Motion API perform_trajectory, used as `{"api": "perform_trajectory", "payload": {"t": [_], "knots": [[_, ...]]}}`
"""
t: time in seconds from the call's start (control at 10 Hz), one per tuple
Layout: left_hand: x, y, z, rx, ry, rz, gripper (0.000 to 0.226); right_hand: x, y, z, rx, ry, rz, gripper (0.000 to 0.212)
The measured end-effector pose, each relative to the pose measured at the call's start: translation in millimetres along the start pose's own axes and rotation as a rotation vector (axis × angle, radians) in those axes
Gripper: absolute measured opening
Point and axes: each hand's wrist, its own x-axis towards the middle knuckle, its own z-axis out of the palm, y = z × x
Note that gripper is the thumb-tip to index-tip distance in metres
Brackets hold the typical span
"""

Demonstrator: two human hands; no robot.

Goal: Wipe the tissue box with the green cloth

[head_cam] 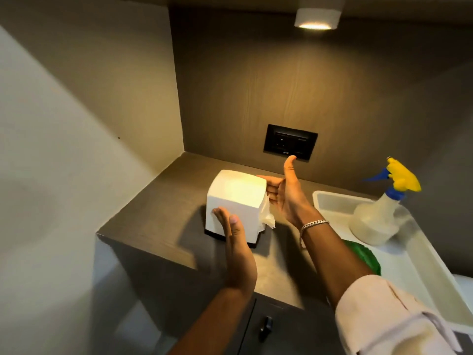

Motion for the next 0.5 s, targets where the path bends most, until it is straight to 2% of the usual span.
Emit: {"api": "perform_trajectory", "payload": {"t": [0.1, 0.2, 0.3, 0.4, 0.5], "knots": [[11.2, -12.2, -16.7, 0.011, -0.047, 0.013, 0.081, -20.3, 7.2, -3.9, 0.018, 0.086, -0.054, 0.096], [31.3, -21.8, -37.5, 0.012, -0.195, 0.015, 0.057, -49.9, 23.5, -1.1, 0.126, 0.097, -0.037, 0.102], [53.0, -13.3, -55.4, 0.076, -0.275, -0.044, 0.058, -91.0, 48.3, 17.0, 0.306, 0.03, -0.083, 0.097], [70.7, 2.8, -61.7, 0.14, -0.403, -0.074, 0.054, -114.1, 57.7, 46.3, 0.301, 0.025, -0.148, 0.095], [72.4, 18.0, -62.7, 0.171, -0.46, -0.08, 0.051, -126.0, 53.1, 68.5, 0.299, 0.109, -0.206, 0.089]]}}
